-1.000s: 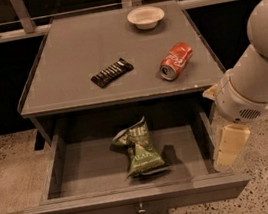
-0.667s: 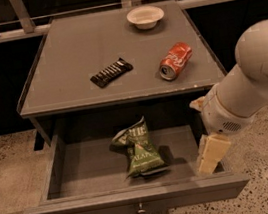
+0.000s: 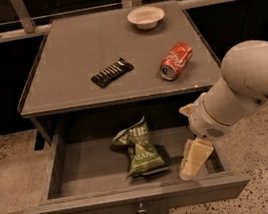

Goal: Pick green jalapeno chip bag from top drawer and place on counter

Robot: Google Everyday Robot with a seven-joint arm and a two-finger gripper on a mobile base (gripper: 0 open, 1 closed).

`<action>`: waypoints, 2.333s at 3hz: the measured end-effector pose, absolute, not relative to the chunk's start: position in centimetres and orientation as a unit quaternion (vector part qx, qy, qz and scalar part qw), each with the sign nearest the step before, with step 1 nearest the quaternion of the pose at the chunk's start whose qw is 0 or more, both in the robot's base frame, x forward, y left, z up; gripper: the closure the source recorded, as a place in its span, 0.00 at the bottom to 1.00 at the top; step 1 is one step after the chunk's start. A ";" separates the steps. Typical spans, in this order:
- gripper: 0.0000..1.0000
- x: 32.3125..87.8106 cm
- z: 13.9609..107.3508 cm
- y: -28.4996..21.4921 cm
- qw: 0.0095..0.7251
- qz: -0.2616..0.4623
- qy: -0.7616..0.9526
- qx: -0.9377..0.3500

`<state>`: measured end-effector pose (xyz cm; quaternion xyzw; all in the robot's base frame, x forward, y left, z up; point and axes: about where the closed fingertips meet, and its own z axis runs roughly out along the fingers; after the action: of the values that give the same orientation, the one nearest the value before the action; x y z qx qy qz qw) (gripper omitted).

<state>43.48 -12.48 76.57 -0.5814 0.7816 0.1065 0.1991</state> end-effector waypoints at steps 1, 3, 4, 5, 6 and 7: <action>0.00 44.4 75.8 -11.9 0.190 0.101 0.776 -0.593; 0.00 47.8 72.9 -10.6 0.203 0.129 0.805 -0.543; 0.00 48.5 71.9 -10.0 0.239 0.132 0.836 -0.476; 0.00 49.9 70.9 -8.9 0.265 0.125 0.855 -0.429; 0.00 50.4 71.1 -8.8 0.273 0.126 0.859 -0.415; 0.00 50.7 70.8 -8.7 0.271 0.124 0.860 -0.415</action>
Offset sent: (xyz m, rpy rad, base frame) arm 0.0503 0.0239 -0.0445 0.0306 0.0641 -0.0171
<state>50.72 -8.67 70.83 -0.4151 0.8596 0.1241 0.2709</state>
